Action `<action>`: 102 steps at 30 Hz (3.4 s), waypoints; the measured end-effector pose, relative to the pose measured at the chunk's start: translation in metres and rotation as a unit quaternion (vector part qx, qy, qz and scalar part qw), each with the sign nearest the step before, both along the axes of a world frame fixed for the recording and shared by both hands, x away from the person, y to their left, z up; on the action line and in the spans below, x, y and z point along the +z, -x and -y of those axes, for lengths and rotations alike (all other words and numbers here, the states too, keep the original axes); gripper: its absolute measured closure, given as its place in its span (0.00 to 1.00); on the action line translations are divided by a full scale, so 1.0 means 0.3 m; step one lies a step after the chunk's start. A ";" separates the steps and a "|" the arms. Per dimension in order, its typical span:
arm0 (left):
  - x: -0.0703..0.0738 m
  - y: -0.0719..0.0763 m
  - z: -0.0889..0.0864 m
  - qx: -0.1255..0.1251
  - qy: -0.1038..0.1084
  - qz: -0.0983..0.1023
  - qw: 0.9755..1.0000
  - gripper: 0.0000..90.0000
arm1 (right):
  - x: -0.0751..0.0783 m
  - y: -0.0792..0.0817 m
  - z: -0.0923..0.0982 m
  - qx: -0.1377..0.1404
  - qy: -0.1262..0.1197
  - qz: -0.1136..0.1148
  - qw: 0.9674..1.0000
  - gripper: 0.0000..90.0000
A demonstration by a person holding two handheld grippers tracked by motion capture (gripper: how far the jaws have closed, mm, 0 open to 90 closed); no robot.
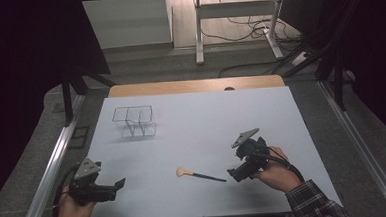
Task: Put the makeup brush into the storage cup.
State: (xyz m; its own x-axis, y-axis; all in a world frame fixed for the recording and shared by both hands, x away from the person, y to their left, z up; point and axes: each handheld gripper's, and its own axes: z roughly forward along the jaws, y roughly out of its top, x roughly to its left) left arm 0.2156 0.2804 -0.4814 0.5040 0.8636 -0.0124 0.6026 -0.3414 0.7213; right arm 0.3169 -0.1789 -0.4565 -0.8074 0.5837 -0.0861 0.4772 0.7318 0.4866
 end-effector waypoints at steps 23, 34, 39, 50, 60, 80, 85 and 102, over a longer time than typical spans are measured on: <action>-0.002 -0.001 0.002 -0.002 -0.001 -0.002 1.000 0.00 | -0.019 -0.026 -0.106 0.026 0.018 -0.033 0.999 0.00; -0.005 -0.003 0.003 -0.004 -0.002 -0.007 1.000 0.00 | -0.027 -0.032 -0.164 0.041 0.015 -0.039 0.998 0.02; -0.006 -0.004 0.004 -0.004 -0.003 -0.008 1.000 0.00 | -0.030 -0.036 -0.198 0.056 0.010 -0.036 0.998 0.04; -0.005 -0.003 0.003 -0.005 -0.002 -0.008 1.000 0.00 | -0.041 -0.032 -0.252 0.072 0.012 -0.044 0.996 0.06; -0.005 -0.003 0.004 -0.006 -0.002 -0.008 1.000 0.00 | -0.068 -0.029 -0.256 0.078 0.014 -0.055 0.995 0.05; -0.007 -0.003 0.008 -0.010 -0.004 -0.010 1.000 0.00 | -0.152 -0.014 -0.268 0.104 0.037 -0.072 0.991 0.24; -0.008 -0.004 0.009 -0.011 -0.005 -0.011 1.000 0.00 | -0.163 -0.011 -0.275 0.120 0.040 -0.082 0.989 0.36; -0.009 -0.004 0.010 -0.011 -0.007 -0.013 1.000 0.00 | -0.150 -0.008 -0.300 0.142 0.074 -0.098 0.982 0.94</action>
State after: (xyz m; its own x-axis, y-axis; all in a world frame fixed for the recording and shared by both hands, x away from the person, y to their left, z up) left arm 0.2168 0.2774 -0.4842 0.5233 0.8520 -0.0127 0.6127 -0.3659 0.7005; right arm 0.3194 -0.0890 -0.5016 -0.9455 0.3249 0.0211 0.3172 0.9049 0.2836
